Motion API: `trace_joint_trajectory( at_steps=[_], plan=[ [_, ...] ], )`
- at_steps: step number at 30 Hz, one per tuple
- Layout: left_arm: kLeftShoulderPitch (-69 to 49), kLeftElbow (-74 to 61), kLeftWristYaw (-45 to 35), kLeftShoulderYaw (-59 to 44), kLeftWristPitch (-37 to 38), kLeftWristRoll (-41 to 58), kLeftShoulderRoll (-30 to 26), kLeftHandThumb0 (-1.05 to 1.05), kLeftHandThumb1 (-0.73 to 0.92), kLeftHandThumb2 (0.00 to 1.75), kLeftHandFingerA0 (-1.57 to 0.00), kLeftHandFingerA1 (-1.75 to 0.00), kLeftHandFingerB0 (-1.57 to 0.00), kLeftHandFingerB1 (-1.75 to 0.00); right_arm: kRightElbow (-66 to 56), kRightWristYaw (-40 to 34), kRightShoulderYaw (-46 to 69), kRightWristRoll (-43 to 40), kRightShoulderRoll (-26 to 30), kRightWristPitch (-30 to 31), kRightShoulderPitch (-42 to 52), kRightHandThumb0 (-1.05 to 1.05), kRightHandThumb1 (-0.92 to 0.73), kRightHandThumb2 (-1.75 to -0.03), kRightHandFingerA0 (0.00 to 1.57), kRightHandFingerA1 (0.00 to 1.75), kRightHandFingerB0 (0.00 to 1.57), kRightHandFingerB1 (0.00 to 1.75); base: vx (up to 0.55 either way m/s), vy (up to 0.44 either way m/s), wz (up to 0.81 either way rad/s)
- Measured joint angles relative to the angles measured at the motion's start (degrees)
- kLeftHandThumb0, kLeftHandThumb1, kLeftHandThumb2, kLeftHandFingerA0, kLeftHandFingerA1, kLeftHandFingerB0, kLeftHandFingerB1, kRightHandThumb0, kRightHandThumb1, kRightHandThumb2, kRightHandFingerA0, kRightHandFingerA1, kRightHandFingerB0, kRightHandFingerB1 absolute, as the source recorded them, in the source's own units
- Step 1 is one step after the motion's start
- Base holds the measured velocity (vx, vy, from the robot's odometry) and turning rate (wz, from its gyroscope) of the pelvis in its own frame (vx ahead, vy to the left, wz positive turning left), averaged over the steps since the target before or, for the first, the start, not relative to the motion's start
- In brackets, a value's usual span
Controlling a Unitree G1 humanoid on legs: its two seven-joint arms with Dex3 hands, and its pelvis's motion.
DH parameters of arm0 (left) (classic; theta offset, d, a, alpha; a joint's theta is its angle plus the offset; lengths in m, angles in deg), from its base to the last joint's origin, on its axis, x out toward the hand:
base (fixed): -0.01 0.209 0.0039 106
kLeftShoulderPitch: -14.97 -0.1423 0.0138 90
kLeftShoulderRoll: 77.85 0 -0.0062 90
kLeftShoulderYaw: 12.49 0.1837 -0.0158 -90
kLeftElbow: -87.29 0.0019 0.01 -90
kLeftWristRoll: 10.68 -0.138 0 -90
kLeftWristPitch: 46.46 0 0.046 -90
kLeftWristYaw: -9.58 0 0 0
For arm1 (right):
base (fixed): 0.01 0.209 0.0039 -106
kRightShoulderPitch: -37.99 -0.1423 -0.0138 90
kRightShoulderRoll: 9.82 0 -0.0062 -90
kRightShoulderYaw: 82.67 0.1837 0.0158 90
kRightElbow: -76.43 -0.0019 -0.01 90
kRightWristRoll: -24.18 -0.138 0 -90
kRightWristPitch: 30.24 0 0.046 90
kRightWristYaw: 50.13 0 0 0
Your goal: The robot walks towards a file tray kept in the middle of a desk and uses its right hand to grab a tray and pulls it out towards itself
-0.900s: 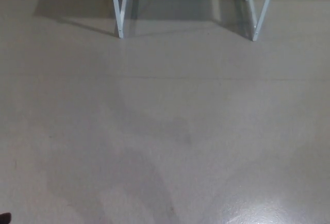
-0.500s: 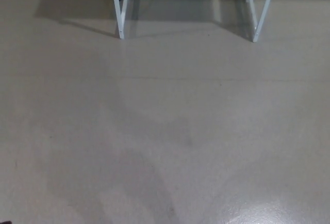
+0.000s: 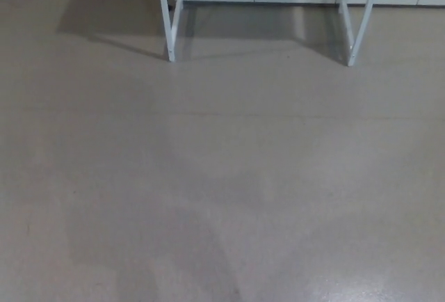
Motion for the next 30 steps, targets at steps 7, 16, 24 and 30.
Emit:
trace_joint_trajectory(
  at_steps=[7,16,24,30],
  plan=[
    [-0.39,5.34,3.06,4.37,3.38,-3.09,-3.22,-0.48,0.37,0.89,-0.26,-0.51,-0.19,-0.53,2.09,-0.17,-1.49,0.90,0.17,-0.99,-0.35,-0.30,-0.64,-0.58,0.42,0.43,0.35,0.37,0.22,0.278,-0.15],
    [1.30,10.90,5.39,5.74,7.01,-4.36,-5.13,-0.47,0.48,0.70,-0.37,-0.38,-0.27,-0.46,3.79,-0.59,-3.76,2.53,1.01,-3.03,-1.71,-0.34,-0.64,-0.58,0.43,0.44,0.34,0.36,0.23,-0.056,0.11],
    [1.61,11.18,5.89,6.67,9.06,-5.14,-4.82,-0.46,0.47,0.72,-0.36,-0.38,-0.28,-0.48,1.84,-1.95,-5.14,3.96,2.49,-3.21,-0.84,-0.33,-0.66,-0.60,0.45,0.44,0.35,0.36,0.34,-0.261,0.07],
    [1.01,11.22,6.02,6.90,9.38,-5.41,-4.88,-0.48,0.46,0.71,-0.37,-0.38,-0.29,-0.48,2.56,-2.82,-5.71,4.71,2.65,-3.25,-0.98,-0.34,-0.66,-0.60,0.46,0.44,0.32,0.36,0.24,0.007,-0.08]
  ],
)
